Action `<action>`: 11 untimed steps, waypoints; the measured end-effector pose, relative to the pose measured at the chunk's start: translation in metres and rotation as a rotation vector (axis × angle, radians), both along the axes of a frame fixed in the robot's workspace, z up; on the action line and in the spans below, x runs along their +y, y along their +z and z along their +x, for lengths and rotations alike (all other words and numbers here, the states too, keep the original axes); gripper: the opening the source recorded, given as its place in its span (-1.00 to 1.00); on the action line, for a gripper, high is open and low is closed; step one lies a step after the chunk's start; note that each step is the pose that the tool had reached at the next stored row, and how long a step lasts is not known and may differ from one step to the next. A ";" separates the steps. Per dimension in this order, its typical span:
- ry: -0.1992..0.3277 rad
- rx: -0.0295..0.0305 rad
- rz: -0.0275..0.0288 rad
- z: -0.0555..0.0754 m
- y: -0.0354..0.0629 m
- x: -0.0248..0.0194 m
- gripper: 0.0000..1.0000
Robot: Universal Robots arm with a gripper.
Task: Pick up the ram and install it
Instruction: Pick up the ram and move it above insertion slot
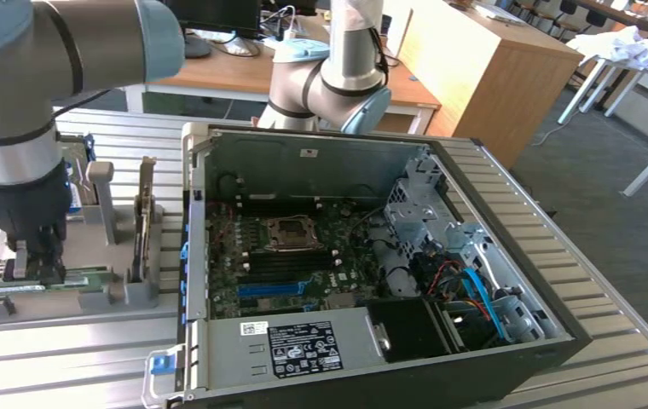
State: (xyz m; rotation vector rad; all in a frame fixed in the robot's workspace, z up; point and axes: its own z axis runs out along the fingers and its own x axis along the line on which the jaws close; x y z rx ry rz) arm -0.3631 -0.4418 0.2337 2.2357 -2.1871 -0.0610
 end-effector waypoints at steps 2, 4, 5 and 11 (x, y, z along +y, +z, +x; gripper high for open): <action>0.000 0.0000 -0.0006 0.000 0.0056 0.0000 -0.77; 0.000 0.0000 -0.0010 0.000 0.0125 -0.0001 -0.77; 0.000 0.0000 -0.0011 0.000 0.0160 0.0000 -0.77; 0.000 0.0000 -0.0020 0.000 0.0361 0.0000 -0.77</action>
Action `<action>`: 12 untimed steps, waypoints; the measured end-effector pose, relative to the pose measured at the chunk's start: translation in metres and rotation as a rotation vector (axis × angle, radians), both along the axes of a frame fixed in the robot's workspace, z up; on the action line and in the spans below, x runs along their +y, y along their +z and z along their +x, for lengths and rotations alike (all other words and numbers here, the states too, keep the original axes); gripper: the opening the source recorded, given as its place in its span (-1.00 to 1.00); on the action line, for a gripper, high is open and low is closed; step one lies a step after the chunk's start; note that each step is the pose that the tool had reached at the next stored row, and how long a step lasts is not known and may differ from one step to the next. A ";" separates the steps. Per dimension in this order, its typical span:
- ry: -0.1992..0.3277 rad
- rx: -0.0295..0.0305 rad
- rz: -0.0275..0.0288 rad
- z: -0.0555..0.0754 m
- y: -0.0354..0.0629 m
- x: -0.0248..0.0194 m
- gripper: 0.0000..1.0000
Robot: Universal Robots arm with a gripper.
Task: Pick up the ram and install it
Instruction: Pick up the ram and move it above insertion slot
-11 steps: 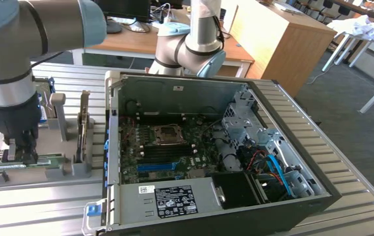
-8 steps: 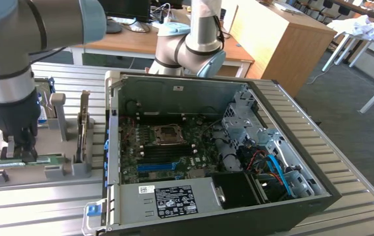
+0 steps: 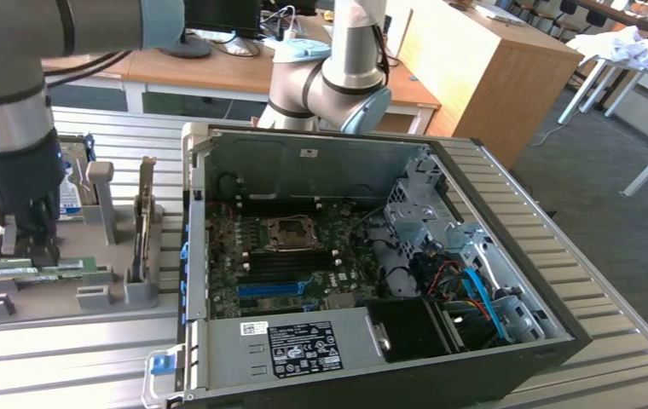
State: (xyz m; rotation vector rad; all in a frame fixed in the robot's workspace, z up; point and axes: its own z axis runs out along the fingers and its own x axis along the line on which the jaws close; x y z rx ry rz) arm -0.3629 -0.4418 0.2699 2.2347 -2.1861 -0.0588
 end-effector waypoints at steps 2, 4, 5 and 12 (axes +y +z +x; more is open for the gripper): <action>0.000 -0.0001 -0.0004 0.000 0.0057 0.0000 -0.77; 0.000 0.0000 -0.0010 0.000 0.0111 0.0000 -0.77; 0.000 -0.0001 -0.0014 0.000 0.0135 0.0000 -0.77; 0.000 -0.0001 -0.0037 0.000 0.0321 0.0000 -0.77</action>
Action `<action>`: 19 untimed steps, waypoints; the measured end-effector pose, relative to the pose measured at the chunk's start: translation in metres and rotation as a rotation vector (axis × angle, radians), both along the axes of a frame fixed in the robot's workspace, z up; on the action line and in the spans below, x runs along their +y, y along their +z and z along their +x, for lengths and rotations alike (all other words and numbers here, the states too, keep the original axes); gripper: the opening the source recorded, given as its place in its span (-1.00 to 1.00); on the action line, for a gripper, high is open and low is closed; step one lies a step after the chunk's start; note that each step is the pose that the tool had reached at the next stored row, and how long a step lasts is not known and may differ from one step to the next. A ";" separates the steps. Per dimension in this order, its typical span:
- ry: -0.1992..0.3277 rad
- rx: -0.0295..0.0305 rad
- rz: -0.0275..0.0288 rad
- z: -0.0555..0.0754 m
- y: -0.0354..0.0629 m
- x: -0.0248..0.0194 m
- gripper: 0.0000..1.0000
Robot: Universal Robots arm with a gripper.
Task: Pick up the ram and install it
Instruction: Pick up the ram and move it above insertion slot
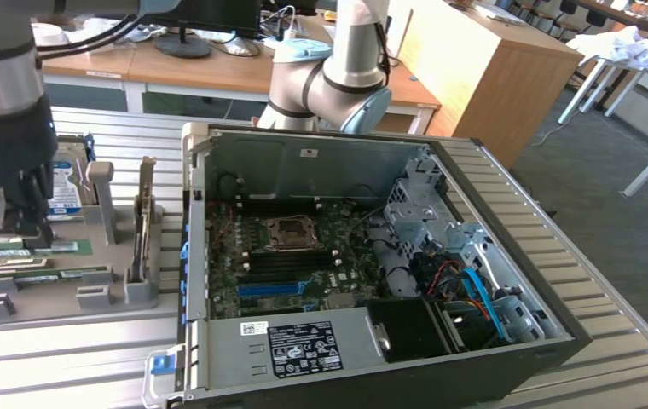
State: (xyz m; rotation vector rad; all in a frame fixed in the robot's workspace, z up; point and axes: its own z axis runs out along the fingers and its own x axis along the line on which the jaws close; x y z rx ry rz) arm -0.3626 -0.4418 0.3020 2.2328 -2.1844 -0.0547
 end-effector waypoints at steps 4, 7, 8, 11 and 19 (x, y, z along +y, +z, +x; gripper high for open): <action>0.000 0.0000 -0.0021 0.000 0.0104 0.0000 -0.77; 0.000 0.0000 -0.0030 0.000 0.0176 0.0000 -0.77; 0.000 0.0000 -0.0034 0.000 0.0199 0.0000 -0.77; 0.000 0.0001 -0.0044 0.000 0.0268 0.0000 -0.77; 0.000 0.0001 -0.0070 0.000 0.0458 0.0000 -0.77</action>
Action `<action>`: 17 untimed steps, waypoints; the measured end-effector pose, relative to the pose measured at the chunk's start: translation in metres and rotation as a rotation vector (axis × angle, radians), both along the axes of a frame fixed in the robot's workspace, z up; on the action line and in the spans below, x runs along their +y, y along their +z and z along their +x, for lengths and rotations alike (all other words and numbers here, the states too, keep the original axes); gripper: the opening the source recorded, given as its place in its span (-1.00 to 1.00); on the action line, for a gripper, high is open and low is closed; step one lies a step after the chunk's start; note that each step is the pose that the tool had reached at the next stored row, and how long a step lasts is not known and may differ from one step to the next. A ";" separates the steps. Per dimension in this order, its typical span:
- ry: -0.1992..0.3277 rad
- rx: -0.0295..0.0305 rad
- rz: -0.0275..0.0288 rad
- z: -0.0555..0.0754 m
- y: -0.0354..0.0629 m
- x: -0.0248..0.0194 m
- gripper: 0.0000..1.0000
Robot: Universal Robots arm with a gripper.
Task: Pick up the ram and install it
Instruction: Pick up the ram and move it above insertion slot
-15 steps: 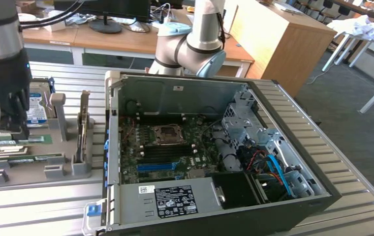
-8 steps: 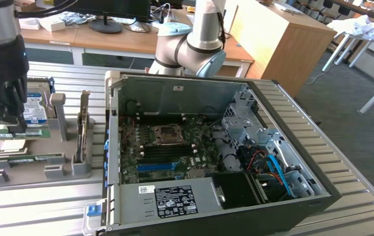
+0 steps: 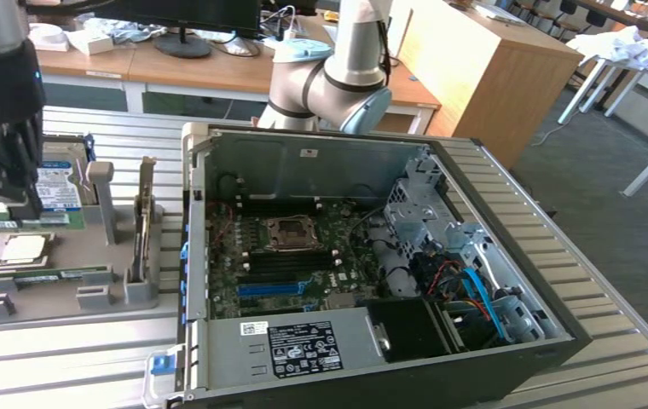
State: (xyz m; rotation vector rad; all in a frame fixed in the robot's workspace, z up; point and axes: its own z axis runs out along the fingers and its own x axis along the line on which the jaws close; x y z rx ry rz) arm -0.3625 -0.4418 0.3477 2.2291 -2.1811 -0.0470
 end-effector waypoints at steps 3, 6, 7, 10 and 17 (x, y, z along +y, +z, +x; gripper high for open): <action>0.000 -0.0001 -0.0017 0.000 0.0083 0.0000 -0.77; 0.000 0.0000 -0.0043 0.000 0.0167 0.0000 -0.77; 0.000 -0.0001 -0.0053 0.000 0.0194 0.0000 -0.77; 0.000 0.0000 -0.0086 0.000 0.0276 0.0000 -0.77; 0.000 0.0000 -0.0149 0.000 0.0429 0.0000 -0.77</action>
